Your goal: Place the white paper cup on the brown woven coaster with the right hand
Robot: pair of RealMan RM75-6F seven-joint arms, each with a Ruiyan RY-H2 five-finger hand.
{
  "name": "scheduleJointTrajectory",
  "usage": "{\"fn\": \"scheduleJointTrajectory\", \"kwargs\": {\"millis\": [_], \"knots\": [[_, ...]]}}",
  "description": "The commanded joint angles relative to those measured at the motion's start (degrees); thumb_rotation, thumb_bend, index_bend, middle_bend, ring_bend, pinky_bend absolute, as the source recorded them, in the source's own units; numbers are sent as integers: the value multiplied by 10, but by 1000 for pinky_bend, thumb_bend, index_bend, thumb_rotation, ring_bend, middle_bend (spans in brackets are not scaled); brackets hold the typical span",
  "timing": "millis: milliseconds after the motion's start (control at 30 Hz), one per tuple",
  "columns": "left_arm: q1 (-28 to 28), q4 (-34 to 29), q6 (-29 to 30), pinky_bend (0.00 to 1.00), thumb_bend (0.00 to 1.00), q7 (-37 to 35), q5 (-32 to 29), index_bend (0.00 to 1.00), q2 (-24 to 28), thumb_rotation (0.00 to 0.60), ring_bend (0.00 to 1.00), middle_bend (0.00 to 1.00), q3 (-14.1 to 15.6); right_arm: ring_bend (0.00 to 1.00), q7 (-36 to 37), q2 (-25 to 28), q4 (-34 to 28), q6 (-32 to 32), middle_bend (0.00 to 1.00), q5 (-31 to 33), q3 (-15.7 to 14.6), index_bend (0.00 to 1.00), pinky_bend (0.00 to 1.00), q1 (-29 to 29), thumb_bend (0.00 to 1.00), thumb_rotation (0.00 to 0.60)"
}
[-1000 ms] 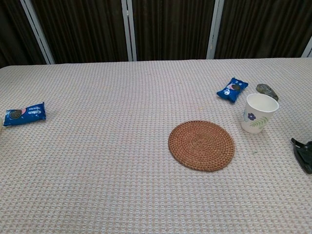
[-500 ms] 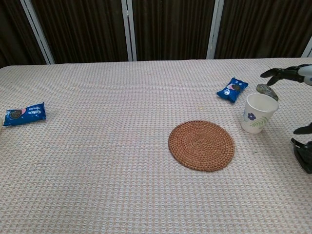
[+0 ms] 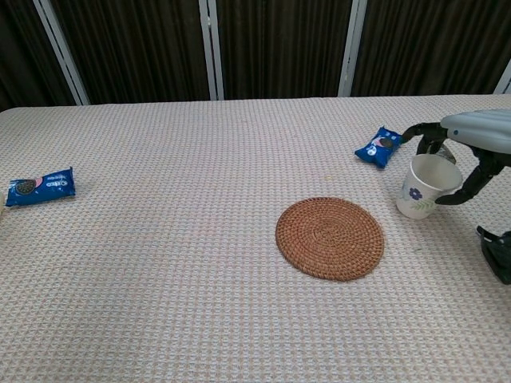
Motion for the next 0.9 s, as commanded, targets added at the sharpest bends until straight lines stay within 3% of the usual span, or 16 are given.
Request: {"fn": "scheduleJointTrajectory", "kwargs": {"millis": [33, 300, 600, 900], "knots": [[0, 0, 0, 0, 0, -1, -1, 0, 0, 600, 0, 0, 0, 325, -3, -10, 17, -6, 382, 12, -1, 243, 128, 8, 173, 600], [0, -4, 3, 0, 0, -5, 2, 0, 3, 600, 0, 0, 1, 339, 17, -17, 20, 23, 413, -12, -6, 281, 148, 8, 192, 600], [-1, -10, 2, 0, 0, -10, 9, 0, 8, 600, 0, 0, 5, 339, -6, 30, -103, 54, 413, -65, -7, 279, 148, 18, 192, 600], [1, -14, 3, 0, 0, -22, 14, 0, 16, 600, 0, 0, 8, 339, -115, 1, -154, 31, 413, 17, 6, 279, 148, 60, 192, 600]]}}
